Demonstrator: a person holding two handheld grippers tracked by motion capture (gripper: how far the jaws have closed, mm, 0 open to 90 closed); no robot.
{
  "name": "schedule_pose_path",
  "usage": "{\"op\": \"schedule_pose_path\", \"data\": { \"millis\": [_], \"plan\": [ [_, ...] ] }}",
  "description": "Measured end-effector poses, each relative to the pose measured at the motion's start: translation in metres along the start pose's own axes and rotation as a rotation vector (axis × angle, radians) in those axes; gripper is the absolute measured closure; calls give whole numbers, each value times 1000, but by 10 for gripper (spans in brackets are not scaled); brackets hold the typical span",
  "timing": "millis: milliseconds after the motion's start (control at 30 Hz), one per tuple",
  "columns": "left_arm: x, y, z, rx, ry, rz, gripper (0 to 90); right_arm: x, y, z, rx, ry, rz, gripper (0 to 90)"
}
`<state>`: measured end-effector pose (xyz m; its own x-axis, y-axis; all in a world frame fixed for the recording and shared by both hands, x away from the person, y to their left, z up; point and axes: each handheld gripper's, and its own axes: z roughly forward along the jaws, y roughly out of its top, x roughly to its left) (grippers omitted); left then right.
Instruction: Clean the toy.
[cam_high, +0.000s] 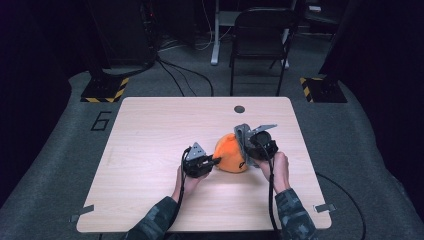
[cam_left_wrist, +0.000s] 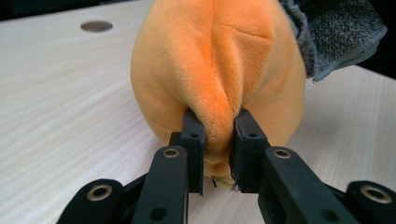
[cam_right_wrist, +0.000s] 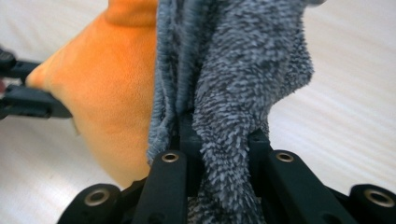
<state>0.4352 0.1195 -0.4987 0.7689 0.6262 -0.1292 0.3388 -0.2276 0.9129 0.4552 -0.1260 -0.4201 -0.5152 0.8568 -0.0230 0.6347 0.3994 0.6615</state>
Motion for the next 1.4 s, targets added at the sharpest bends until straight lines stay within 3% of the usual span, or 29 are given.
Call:
{"op": "schedule_pose_path", "data": {
  "millis": [133, 267, 333, 467, 567, 733, 900, 1000, 1167, 1300, 1333, 1400],
  "plan": [
    [-6, 17, -4, -23, 5, 49, 790, -14, 0, -15, -52, -20, 39, 758],
    [-11, 38, -19, -41, 31, 90, 793, -27, -1, -29, -89, -32, 88, 757],
    [-12, 46, -26, -15, 30, 101, 791, -31, 0, -36, -101, -25, 98, 757],
    [-15, 57, -37, 30, 75, 165, 788, -30, 4, -48, -125, -1, 88, 755],
    [-14, 59, -39, 77, 90, 192, 783, -20, 9, -56, -132, 36, 63, 753],
    [-10, 51, -30, 128, 53, 165, 778, 14, 18, -54, -124, 102, -5, 751],
    [-16, 45, -22, 133, 30, 174, 776, 47, 22, -39, -73, 131, -82, 749],
    [-20, 43, -21, 139, 25, 204, 779, 55, 19, -24, -30, 99, -113, 755],
    [-21, 42, -19, 128, 16, 221, 782, 38, 16, -19, -15, 79, -87, 772],
    [-18, 41, -19, 122, 10, 211, 782, 22, 11, -13, 5, 23, -60, 774],
    [-17, 41, -20, 124, 9, 202, 782, 18, 10, -11, 13, -12, -60, 775],
    [-16, 41, -20, 122, 4, 203, 781, 9, 6, -6, 33, -22, -40, 774]
  ]
}}
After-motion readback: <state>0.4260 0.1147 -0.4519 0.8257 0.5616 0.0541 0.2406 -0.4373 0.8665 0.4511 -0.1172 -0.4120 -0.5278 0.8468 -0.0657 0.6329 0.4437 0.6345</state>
